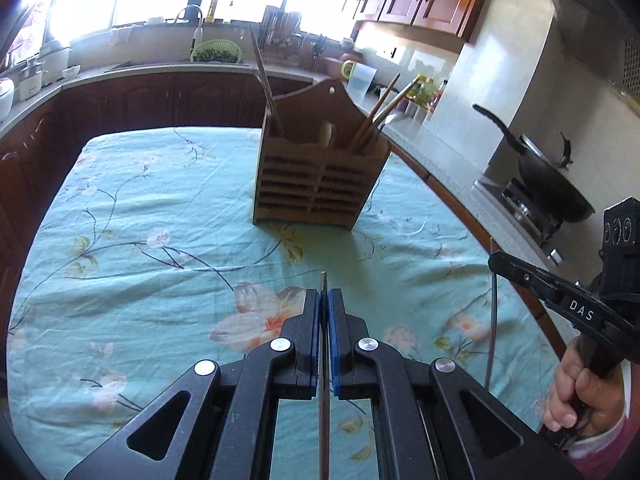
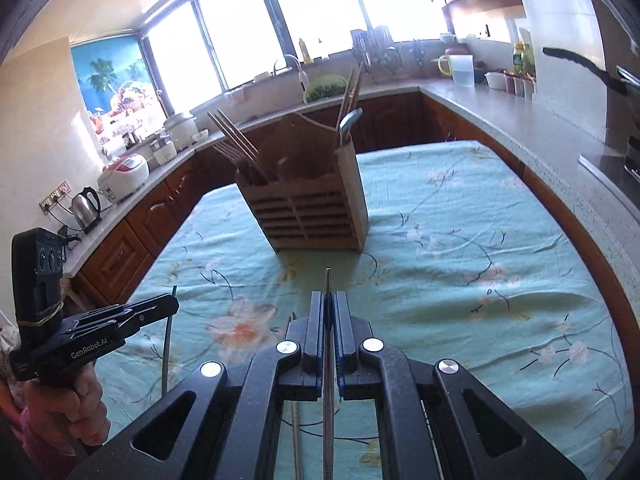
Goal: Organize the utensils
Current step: 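Lift the left gripper's chopstick toward the caddy while the right gripper lifts its own, then lower the left gripper's chopstick into the caddy while the right gripper lowers its own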
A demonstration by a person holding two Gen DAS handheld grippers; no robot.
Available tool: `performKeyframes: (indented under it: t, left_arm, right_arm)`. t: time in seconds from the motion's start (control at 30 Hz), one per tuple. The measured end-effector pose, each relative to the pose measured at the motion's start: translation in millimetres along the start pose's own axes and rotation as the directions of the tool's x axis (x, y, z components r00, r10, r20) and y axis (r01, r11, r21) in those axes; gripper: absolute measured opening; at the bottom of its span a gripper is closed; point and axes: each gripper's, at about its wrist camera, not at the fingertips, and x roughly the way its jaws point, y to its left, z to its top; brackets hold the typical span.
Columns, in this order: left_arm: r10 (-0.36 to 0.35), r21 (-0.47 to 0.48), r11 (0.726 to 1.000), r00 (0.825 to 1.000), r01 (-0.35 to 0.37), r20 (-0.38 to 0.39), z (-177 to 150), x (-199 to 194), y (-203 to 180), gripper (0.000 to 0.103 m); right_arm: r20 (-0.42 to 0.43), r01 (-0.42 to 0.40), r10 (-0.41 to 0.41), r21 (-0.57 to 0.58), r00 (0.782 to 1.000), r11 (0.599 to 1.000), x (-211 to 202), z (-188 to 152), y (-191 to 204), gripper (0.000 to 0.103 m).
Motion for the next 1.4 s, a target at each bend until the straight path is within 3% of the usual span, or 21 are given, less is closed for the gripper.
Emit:
performKeyframes:
  t: [0.23, 0.4, 1.03, 1.4]
  left_arm:
    - [-0.04, -0.014, 0.999, 0.994, 0.041, 0.101, 1, -62, 9, 0.002]
    - [-0.055, -0.027, 0.998, 0.988, 0.059, 0.145, 2, -84, 17, 0.002]
    - [-0.045, -0.039, 0.998, 0.972, 0.056, 0.229, 35, -68, 27, 0.002]
    - [-0.046, -0.015, 0.998, 0.945, 0.054, 0.325, 85, -60, 26, 0.002]
  right_arm:
    - [0.134, -0.014, 0.019, -0.041, 0.991, 0.999, -45, 28, 18, 0.004]
    - [0.188, -0.011, 0.022, -0.058, 0.982, 0.998, -56, 42, 23, 0.004]
    - [0.213, -0.021, 0.026, -0.026, 0.977, 0.999, -37, 63, 18, 0.004]
    - [0.294, -0.019, 0.023, -0.016, 0.955, 1.0, -32, 111, 15, 0.004]
